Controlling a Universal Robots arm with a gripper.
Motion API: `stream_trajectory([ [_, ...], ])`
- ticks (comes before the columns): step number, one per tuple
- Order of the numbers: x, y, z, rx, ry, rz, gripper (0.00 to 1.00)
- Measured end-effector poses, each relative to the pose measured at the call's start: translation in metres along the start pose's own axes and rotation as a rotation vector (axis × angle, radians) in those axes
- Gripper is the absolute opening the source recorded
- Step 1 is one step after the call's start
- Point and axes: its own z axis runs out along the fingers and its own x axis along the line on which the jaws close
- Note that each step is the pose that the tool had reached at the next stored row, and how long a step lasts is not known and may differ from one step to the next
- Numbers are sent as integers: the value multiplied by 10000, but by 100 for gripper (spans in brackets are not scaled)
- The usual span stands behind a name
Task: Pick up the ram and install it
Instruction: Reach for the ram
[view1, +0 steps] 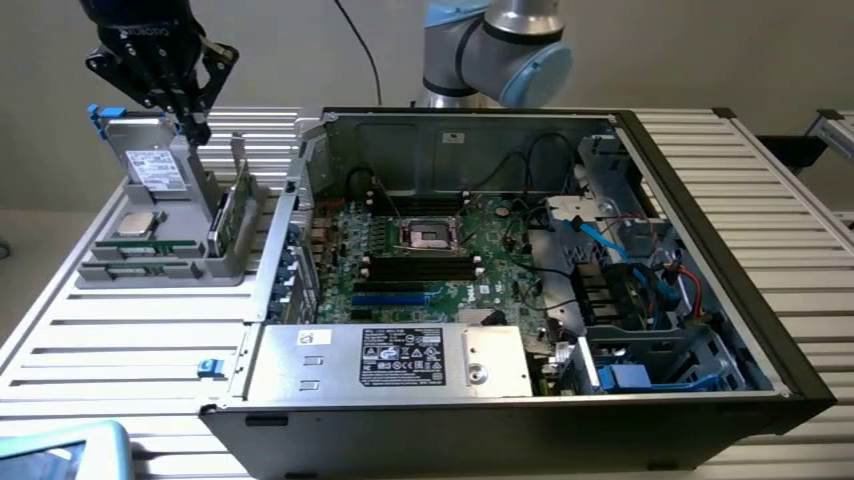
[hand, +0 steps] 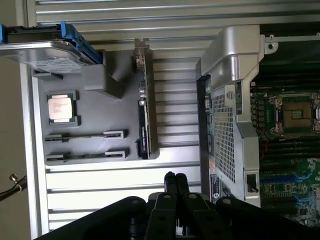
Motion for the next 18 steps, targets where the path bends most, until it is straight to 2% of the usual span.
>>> stream_trajectory([
  [11, 504, 39, 26, 72, 2, -1, 11],
  [18, 826, 38, 74, 83, 2, -1, 11],
])
